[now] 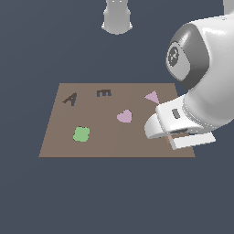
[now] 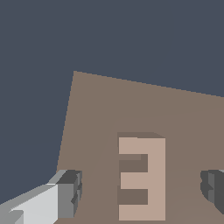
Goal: Insert a designated object into the corresponding slot on a board.
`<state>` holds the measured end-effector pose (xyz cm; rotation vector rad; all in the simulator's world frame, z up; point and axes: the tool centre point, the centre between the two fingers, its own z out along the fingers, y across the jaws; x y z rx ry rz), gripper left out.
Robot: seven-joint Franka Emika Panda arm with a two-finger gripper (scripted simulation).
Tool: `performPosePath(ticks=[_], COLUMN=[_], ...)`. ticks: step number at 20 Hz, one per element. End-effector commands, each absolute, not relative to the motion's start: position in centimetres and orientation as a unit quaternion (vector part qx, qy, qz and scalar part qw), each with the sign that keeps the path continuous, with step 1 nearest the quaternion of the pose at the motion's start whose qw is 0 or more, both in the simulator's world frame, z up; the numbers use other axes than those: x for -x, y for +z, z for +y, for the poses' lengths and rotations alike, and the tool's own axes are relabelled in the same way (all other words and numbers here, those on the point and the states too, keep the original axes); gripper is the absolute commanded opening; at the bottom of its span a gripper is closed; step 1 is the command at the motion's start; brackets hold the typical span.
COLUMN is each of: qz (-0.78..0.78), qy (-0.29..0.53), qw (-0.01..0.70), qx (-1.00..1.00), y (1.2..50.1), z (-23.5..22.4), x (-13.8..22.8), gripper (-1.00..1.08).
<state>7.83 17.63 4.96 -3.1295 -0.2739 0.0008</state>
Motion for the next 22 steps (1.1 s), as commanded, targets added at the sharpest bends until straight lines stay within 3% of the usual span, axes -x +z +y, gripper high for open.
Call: performPosePath(ticks=[1,10,11,22], qz=[-0.087,-0.087,-0.087,-0.087], qy=[0.0,0.0,0.0,0.0], qw=[0.0,0.0,0.0,0.0], qx=[0.996,0.996,0.996,0.996], y=[4.9,3.0,3.0,3.0], z=[17.6,17.6,17.6,17.6], x=[-7.8,-7.8,-7.8,-7.8], gripper=[1.0,1.0,-1.0,-1.0])
